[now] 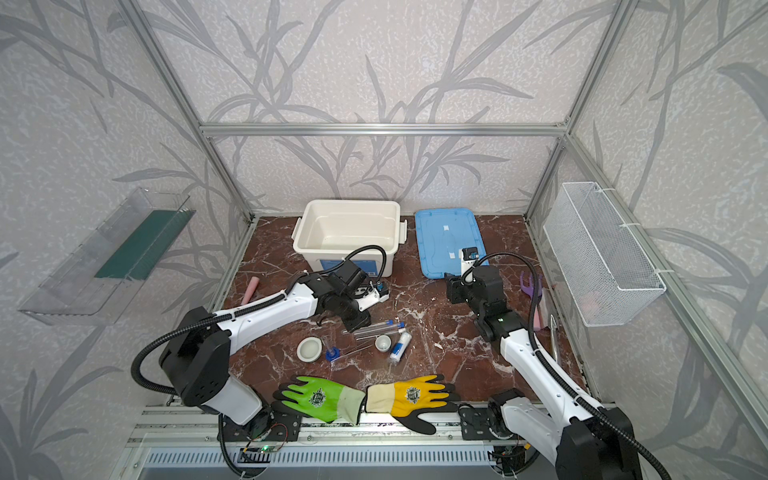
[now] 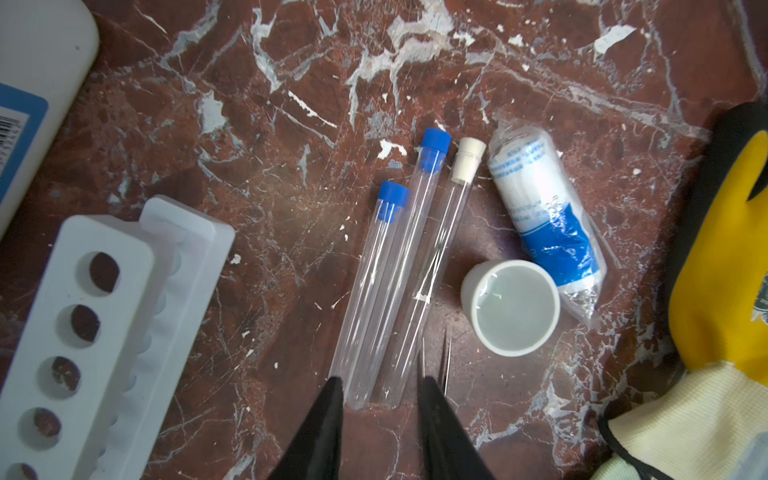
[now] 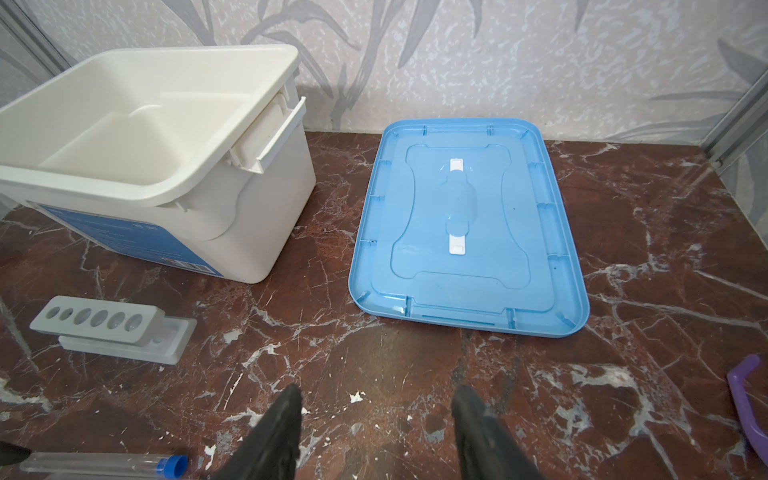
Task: Organize the chemistry lab equipment
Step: 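Close the left gripper on the blue-capped clear test tube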
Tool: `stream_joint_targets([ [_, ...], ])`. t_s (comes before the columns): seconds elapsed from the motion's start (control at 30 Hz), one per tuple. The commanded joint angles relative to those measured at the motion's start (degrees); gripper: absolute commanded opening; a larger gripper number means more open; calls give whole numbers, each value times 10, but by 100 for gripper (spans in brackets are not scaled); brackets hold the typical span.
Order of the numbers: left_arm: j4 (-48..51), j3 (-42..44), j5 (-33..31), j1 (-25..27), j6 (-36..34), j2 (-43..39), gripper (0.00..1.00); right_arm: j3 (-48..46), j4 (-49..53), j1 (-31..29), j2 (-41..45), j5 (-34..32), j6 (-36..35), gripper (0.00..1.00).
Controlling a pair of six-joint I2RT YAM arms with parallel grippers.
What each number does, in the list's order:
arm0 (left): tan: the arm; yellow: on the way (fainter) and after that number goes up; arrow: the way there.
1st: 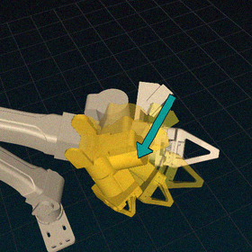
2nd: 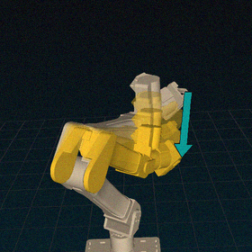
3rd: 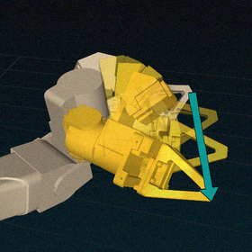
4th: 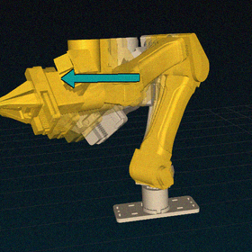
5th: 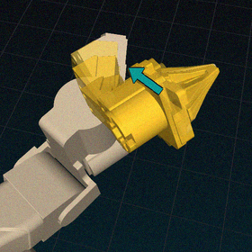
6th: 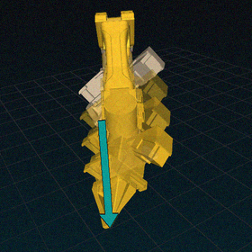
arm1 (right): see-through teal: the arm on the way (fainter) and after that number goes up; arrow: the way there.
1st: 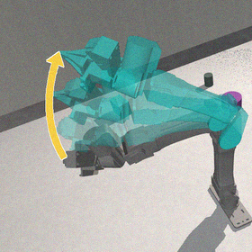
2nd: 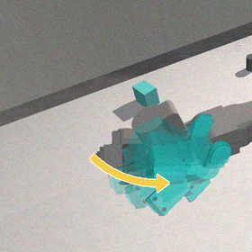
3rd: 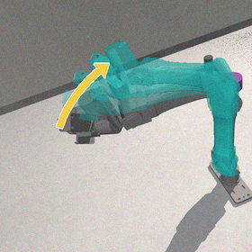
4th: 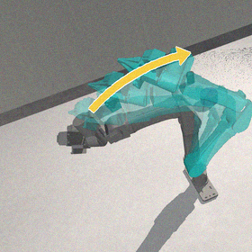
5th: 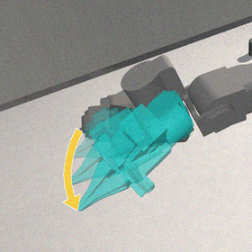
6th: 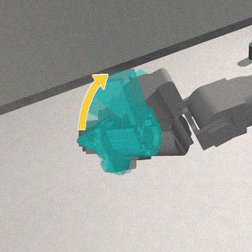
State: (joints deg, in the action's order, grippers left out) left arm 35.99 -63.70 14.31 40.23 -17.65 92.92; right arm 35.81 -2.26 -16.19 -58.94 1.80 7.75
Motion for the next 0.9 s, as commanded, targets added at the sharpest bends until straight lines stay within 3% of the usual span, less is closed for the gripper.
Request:
stream_joint_targets([
  [0.0, 32, -16, -43, 4, -16, 22, 29, -4, -1, -3, -9, 26, 10, 59],
  [0.87, 14, -27, -73, 4, -33, 85, 25, -22, -22, -5, -18, 22, 35, 61],
])
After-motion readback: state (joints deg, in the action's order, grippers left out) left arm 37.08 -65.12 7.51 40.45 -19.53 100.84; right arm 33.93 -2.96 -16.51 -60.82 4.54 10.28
